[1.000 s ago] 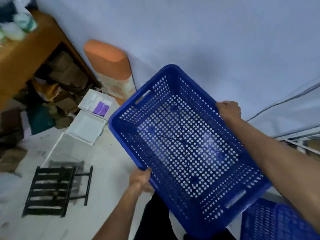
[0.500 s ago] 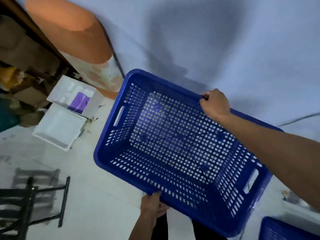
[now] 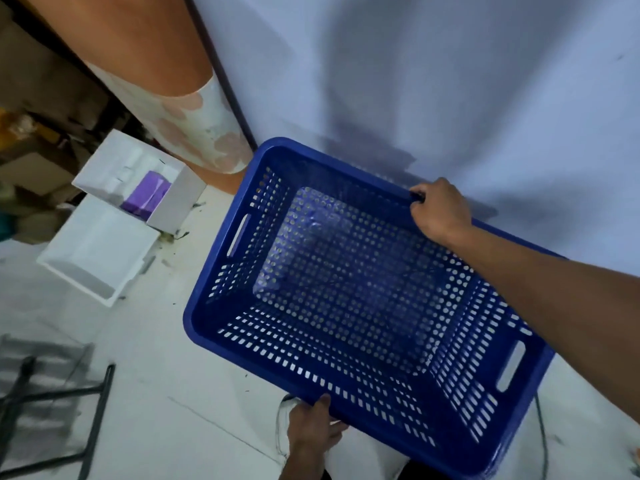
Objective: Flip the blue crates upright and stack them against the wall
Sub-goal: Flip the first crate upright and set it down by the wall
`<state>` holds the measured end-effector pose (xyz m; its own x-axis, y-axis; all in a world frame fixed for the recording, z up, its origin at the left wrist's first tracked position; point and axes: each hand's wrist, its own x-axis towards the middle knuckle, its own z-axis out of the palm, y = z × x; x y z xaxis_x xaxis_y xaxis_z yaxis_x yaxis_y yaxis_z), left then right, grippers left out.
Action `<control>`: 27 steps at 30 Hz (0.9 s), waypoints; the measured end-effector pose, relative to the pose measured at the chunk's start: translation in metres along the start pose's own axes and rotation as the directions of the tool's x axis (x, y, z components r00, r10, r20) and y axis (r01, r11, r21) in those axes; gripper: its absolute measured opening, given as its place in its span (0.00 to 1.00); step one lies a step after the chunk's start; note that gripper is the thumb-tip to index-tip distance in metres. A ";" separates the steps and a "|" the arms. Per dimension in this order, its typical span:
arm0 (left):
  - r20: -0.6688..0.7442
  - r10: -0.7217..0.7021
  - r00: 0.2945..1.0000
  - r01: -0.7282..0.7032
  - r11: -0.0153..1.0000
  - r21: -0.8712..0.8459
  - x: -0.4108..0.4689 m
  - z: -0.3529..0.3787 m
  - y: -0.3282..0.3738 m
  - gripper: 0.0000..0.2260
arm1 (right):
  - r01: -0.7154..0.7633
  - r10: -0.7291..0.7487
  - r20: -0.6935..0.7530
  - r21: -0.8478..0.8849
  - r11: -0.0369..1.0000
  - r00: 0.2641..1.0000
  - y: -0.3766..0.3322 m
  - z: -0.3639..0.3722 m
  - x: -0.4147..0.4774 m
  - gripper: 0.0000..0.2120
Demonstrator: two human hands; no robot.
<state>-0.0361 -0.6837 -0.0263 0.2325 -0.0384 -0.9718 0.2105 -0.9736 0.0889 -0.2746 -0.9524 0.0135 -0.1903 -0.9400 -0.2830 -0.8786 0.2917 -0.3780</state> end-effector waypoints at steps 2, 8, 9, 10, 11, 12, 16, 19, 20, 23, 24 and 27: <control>-0.004 -0.014 1.000 0.014 1.000 0.008 0.009 0.000 0.003 0.10 | 0.008 -0.008 0.027 -0.008 1.000 1.000 0.006 0.008 0.006 0.19; 0.017 -0.012 1.000 0.011 1.000 0.020 0.027 0.005 0.009 0.06 | 0.001 -0.001 0.069 0.000 1.000 0.998 0.015 0.032 0.023 0.22; 0.026 -0.009 1.000 0.008 1.000 0.030 0.028 0.005 0.010 0.05 | -0.007 0.007 0.076 -0.003 1.000 0.997 0.016 0.032 0.026 0.22; 0.033 -0.010 0.999 0.009 0.999 0.040 0.029 0.006 0.012 0.05 | -0.011 0.012 0.089 -0.011 1.000 0.996 0.017 0.033 0.029 0.22; 0.041 -0.011 0.999 0.009 0.999 0.046 0.029 0.007 0.014 0.04 | -0.013 0.015 0.103 -0.021 1.000 0.995 0.018 0.032 0.032 0.22; 0.041 -0.013 0.999 0.011 0.999 0.053 0.029 0.009 0.016 0.04 | -0.016 0.019 0.121 -0.027 0.999 0.992 0.019 0.031 0.034 0.22; 0.036 0.002 0.999 -0.006 0.992 0.127 0.032 0.019 0.028 0.05 | -0.057 0.062 0.202 -0.031 0.998 0.977 0.016 0.026 0.038 0.27; 0.049 0.029 0.998 -0.037 0.986 0.162 0.033 0.022 0.030 0.06 | -0.068 0.076 0.288 -0.038 0.997 0.955 0.018 0.021 0.040 0.31; 0.051 0.036 0.998 -0.044 0.985 0.165 0.034 0.022 0.030 0.07 | -0.063 0.076 0.310 -0.051 0.997 0.948 0.021 0.020 0.042 0.32; 0.065 0.059 0.996 -0.069 0.982 0.177 0.035 0.026 0.028 0.07 | -0.085 0.098 0.342 -0.053 0.995 0.935 0.030 0.019 0.045 0.33; 0.073 0.069 0.995 -0.081 0.980 0.181 0.035 0.026 0.027 0.07 | -0.104 0.113 0.354 -0.044 0.994 0.928 0.032 0.019 0.045 0.34; 0.102 0.087 0.991 -0.105 0.977 0.188 0.034 0.027 0.028 0.07 | -0.198 0.188 0.390 -0.015 0.980 0.901 0.039 0.022 0.046 0.39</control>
<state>-0.0477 -0.7181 -0.0624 0.1520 -0.1462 -0.9775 0.0030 -0.9889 0.1484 -0.3078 -0.9806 -0.0341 -0.1660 -0.7233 -0.6703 -0.8301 0.4695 -0.3010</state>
